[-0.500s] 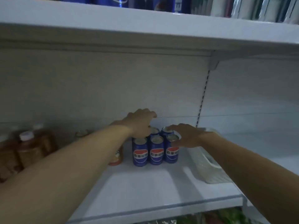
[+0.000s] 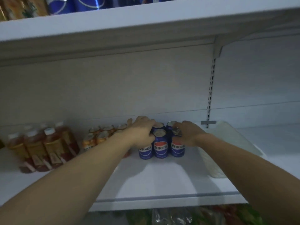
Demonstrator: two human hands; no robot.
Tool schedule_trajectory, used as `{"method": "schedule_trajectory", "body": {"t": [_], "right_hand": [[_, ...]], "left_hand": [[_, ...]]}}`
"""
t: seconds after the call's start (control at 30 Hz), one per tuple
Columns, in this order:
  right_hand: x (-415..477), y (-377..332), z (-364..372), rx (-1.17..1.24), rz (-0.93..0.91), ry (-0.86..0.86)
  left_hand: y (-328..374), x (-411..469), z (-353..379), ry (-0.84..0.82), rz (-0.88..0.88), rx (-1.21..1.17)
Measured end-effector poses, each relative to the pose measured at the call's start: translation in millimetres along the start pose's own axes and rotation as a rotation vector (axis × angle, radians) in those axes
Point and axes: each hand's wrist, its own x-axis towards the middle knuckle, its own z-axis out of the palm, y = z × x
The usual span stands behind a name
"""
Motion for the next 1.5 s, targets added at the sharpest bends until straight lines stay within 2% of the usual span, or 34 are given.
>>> {"method": "schedule_trajectory", "body": {"t": [0.23,0.33,0.43,0.57,0.67,0.83,1.0,1.13,1.33,1.5], "right_hand": [[-27,-25,-70,-0.057,-0.005,0.071],[-36,-51,-102,-0.017,-0.020,0.151],[-44,-86,-121,0.107,-0.039,0.199],[-45,-120,-124,0.251,-0.084,0.272],[-39,-125,-109,0.358,-0.086,0.337],[-20,-136,-66,0.677,-0.168,0.592],[4,-144,-37,1.005,-0.201,0.695],[21,-140,-29,1.056,-0.311,0.668],[48,-125,-35,1.199,-0.528,0.406],[49,-124,-32,1.291,-0.598,0.394]], "left_hand": [[-11,-18,13,0.186,0.153,-0.307],[-13,-12,14,0.187,0.155,-0.581],[-13,-8,13,0.159,0.191,-0.888],[-19,-12,10,0.213,0.247,-1.221],[-25,-16,21,0.276,0.262,-1.310],[-31,-17,44,0.326,0.295,-1.429],[-36,-3,57,0.364,0.332,-1.578],[-40,12,66,0.372,0.283,-1.669],[-44,29,67,0.503,0.212,-1.728],[-41,22,71,0.505,0.206,-1.802]]}}
